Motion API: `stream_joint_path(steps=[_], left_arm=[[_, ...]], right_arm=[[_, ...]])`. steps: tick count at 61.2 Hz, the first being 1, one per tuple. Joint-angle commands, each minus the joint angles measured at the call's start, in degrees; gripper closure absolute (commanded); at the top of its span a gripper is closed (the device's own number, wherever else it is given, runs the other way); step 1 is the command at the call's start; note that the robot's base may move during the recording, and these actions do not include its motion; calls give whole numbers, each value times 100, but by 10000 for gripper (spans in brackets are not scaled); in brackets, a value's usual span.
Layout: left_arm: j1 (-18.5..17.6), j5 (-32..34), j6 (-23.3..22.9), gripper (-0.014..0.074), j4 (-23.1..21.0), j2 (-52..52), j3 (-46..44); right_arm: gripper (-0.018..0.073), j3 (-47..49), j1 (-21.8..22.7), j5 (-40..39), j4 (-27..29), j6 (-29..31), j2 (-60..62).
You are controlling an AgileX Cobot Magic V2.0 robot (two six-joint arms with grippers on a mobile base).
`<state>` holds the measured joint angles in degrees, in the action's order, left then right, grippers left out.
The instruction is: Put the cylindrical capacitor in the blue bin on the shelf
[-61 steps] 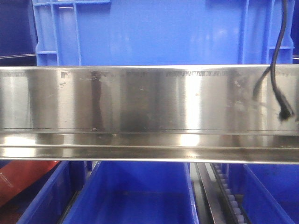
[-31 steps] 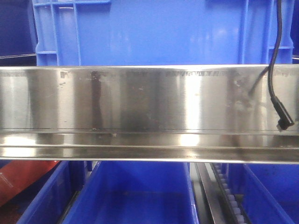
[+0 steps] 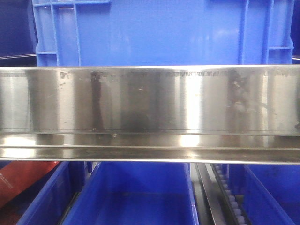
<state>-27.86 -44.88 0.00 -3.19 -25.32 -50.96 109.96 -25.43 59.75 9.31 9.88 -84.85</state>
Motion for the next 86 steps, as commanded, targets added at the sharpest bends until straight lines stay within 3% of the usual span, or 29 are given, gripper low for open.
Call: stream_joint_path(steps=[1, 24, 41, 57, 86], left_arm=[[23, 182, -68, 707, -56, 30, -3], [23, 670, -68, 707, -56, 30, -3], [23, 695, -68, 707, -56, 30, -3], [23, 693, -68, 707, 3, 30, -3], [23, 693, -68, 707, 3, 30, -3]], right_arm=[[717, -335, 32, -163, -295, -1, 537], [717, -3237, 32, -1832, -366, -1, 3068], [717, -5771, 32, -2839, -366, -1, 4915], [718, -7833, 32, -4337, -303, -1, 6374], [718, -8216, 32, -4565, -240, -1, 6616]])
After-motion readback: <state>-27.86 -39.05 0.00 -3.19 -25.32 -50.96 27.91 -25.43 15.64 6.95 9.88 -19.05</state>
